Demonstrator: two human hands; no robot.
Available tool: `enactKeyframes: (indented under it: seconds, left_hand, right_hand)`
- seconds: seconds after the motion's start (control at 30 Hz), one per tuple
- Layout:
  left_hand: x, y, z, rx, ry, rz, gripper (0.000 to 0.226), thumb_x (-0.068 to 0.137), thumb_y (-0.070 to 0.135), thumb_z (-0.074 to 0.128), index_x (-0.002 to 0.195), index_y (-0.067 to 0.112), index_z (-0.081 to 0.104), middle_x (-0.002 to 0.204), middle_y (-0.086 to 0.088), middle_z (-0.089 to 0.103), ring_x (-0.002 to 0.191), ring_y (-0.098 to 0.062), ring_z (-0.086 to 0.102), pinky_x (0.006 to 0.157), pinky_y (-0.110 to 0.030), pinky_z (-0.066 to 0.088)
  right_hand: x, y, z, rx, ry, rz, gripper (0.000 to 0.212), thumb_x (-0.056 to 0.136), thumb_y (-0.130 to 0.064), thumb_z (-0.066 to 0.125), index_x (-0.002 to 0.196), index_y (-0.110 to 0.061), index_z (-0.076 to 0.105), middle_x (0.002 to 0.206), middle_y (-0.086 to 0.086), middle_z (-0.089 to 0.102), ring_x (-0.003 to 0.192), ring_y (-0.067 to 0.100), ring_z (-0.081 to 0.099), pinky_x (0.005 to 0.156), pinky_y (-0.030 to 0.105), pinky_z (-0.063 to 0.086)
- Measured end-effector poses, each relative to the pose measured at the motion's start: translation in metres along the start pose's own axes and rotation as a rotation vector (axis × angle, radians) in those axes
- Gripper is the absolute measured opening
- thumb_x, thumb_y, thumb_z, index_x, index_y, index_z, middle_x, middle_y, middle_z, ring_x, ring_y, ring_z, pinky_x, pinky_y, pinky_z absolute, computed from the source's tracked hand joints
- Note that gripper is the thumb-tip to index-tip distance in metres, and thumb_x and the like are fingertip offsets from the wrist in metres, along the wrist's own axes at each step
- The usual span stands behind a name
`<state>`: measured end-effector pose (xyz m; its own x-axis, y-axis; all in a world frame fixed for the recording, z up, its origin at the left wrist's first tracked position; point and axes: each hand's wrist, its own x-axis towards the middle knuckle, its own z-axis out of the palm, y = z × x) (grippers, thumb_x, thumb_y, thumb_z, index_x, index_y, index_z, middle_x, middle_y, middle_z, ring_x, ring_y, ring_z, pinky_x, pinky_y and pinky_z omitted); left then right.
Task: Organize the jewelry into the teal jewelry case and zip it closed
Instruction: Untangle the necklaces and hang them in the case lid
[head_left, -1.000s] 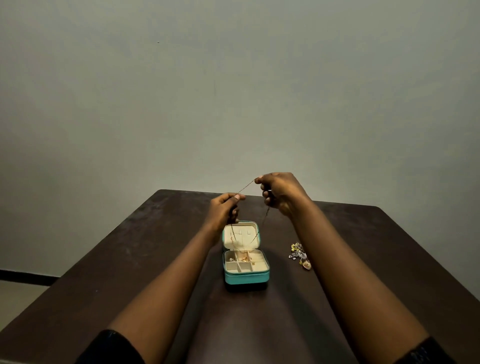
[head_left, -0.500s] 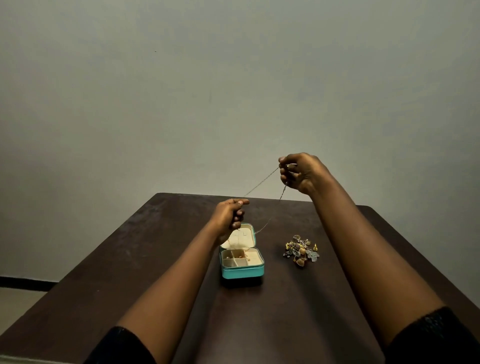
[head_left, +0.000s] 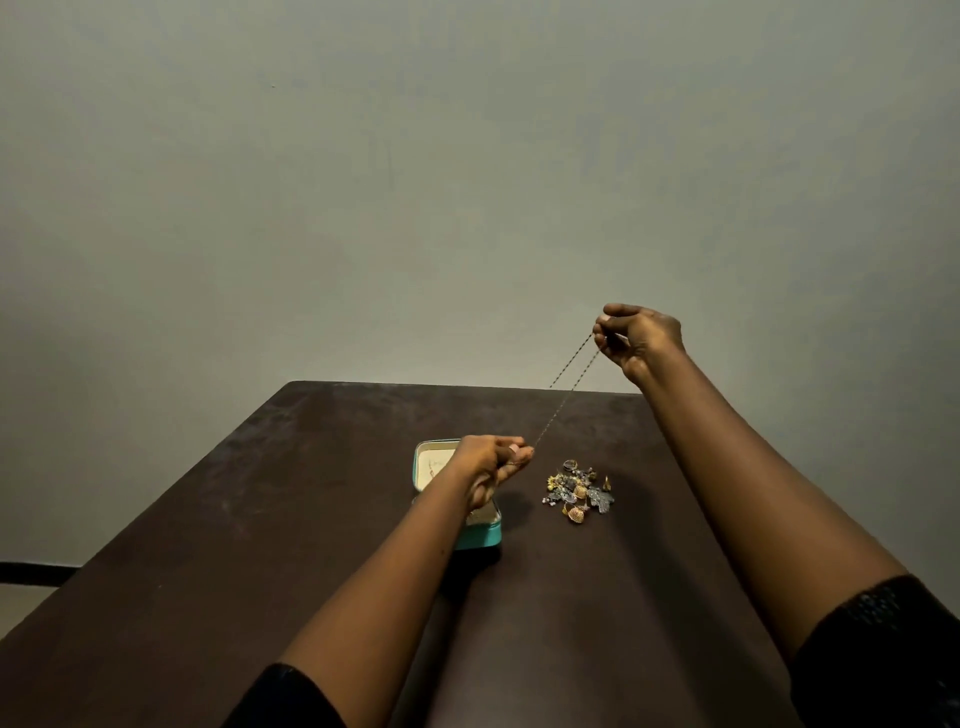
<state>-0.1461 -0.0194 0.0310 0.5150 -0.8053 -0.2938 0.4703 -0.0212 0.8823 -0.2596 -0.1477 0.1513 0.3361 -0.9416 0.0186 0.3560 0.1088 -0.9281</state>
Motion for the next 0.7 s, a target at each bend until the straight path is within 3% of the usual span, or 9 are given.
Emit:
enactKeyframes:
  seconds: [0.07,0.17,0.3,0.37,0.47,0.57,0.7]
  left_hand:
    - [0.001,-0.007,0.004,0.002,-0.015,0.020,0.038,0.089,-0.022,0.034,0.120,-0.008,0.050,0.089,-0.016,0.053,0.102,-0.032,0.060,0.088,-0.027,0.052]
    - [0.004,-0.012,0.007,0.165,-0.010,0.106,0.039,0.082,-0.023,0.045,0.094,0.012,0.057,0.097,-0.005,0.053,0.085,-0.022,0.060,0.065,-0.031,0.056]
    - [0.005,-0.018,0.010,0.455,-0.021,0.124,0.030,0.081,-0.010,0.059,0.071,0.018,0.062,0.084,0.001,0.063,0.081,-0.013,0.061,0.065,-0.028,0.047]
    - [0.010,-0.022,0.010,0.600,0.025,0.139,0.022,0.081,-0.001,0.065,0.071,0.019,0.066,0.080,-0.001,0.067,0.085,-0.013,0.062,0.062,-0.026,0.046]
    - [0.011,-0.026,0.008,0.796,0.105,0.165,0.007,0.078,0.011,0.074,0.084,0.010,0.075,0.076,-0.001,0.068,0.070,-0.009,0.059,0.054,-0.022,0.045]
    - [0.016,-0.030,0.006,1.005,0.163,0.146,0.028,0.070,0.026,0.082,0.091,0.008,0.076,0.089,-0.008,0.073,0.079,-0.018,0.065,0.066,-0.025,0.048]
    - [0.014,-0.040,0.006,1.220,0.265,0.109,0.049,0.065,0.038,0.083,0.097,0.003,0.068,0.105,-0.014,0.067,0.097,-0.030,0.064,0.079,-0.035,0.051]
  right_hand:
    - [0.013,0.001,-0.010,-0.048,0.037,-0.005,0.026,0.085,0.016,0.045,0.073,-0.005,0.056,0.069,0.011,0.056,0.058,0.018,0.055,0.047,0.020,0.050]
    - [0.030,0.006,-0.024,-0.203,0.066,-0.053,0.030,0.083,0.020,0.042,0.070,-0.004,0.055,0.068,0.012,0.055,0.058,0.019,0.053,0.050,0.024,0.049]
    - [0.047,0.017,-0.041,-0.460,0.092,-0.140,0.029,0.082,0.020,0.046,0.067,-0.002,0.056,0.070,0.013,0.055,0.057,0.021,0.052,0.054,0.027,0.050]
    - [0.054,0.024,-0.047,-0.620,0.083,-0.199,0.022,0.082,0.017,0.050,0.072,0.001,0.059,0.072,0.014,0.057,0.054,0.020,0.052,0.057,0.028,0.052]
    - [0.057,0.039,-0.048,-0.850,0.029,-0.309,0.019,0.081,0.015,0.053,0.079,0.000,0.064,0.075,0.016,0.061,0.056,0.020,0.055,0.066,0.033,0.055]
    - [0.063,0.057,-0.043,-1.021,0.015,-0.391,0.019,0.080,0.013,0.055,0.083,0.001,0.069,0.084,0.017,0.066,0.072,0.022,0.059,0.078,0.037,0.055]
    - [0.071,0.086,-0.035,-1.110,-0.022,-0.438,0.017,0.082,0.009,0.059,0.092,0.001,0.070,0.099,0.017,0.069,0.094,0.026,0.063,0.079,0.026,0.046]
